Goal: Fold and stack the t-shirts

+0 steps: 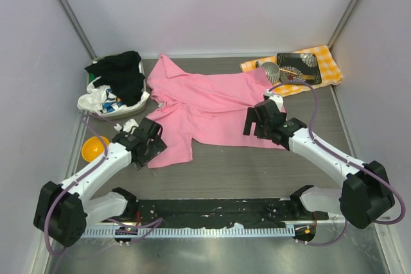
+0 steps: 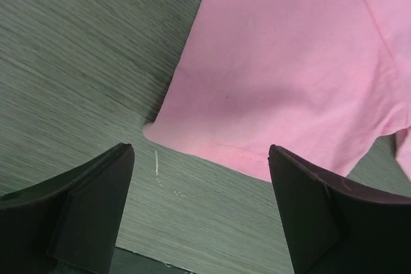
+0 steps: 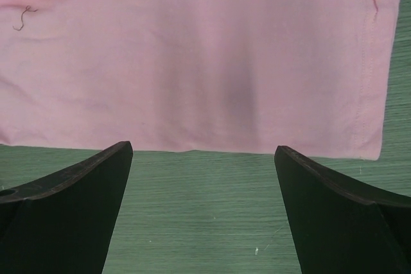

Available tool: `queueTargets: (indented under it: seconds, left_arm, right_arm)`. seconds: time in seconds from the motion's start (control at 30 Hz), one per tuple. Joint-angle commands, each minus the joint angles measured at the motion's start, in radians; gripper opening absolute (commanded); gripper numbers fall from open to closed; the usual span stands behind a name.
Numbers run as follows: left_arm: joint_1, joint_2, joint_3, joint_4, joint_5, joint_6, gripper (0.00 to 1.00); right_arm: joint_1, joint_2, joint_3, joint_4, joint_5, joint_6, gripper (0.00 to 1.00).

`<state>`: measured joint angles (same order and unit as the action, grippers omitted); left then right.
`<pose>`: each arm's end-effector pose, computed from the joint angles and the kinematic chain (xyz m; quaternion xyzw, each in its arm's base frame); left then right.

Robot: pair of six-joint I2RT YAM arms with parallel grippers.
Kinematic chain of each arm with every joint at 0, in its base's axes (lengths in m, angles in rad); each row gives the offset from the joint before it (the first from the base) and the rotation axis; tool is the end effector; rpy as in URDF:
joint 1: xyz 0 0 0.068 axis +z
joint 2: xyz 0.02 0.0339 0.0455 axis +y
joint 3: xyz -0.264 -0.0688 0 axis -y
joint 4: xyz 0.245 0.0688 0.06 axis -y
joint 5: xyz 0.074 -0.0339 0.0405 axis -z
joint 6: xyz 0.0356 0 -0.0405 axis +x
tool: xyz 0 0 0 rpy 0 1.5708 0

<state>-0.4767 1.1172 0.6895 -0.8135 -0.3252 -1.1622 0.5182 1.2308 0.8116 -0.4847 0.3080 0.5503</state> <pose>0.1714 -0.0757 0.2018 -0.3522 0.9079 -0.0093 0.2272 0.2199 0.1129 0.2327 0.0652 0.9328 0.0399 0.3522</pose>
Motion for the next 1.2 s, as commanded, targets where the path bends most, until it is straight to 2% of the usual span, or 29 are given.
queueTargets:
  seconds: [0.0,0.07,0.2,0.3,0.73,1.17]
  left_arm:
    - [0.001,-0.062,-0.024,0.065,-0.063,-0.074,0.88]
    - [0.001,-0.050,-0.033,0.089,-0.058,-0.067,0.86]
    - [0.001,-0.031,-0.064,0.149,-0.048,-0.068,0.74]
    - [0.001,-0.046,-0.091,0.162,-0.048,-0.082,0.71]
    - [0.001,-0.146,-0.116,0.076,-0.041,-0.093,0.71]
    - [0.001,-0.105,-0.134,0.051,-0.058,-0.099,0.70]
  right_arm:
    - [0.025,-0.011,-0.002,0.024,-0.030,-0.012,1.00]
    - [0.036,-0.010,-0.003,0.024,-0.032,-0.012,1.00]
    - [0.042,-0.014,-0.005,0.026,-0.037,-0.012,1.00]
    - [0.045,-0.024,-0.011,0.023,-0.035,-0.012,1.00]
    - [0.068,-0.010,-0.023,0.038,-0.049,0.000,1.00]
    - [0.092,-0.002,-0.025,0.041,-0.044,0.013,0.99]
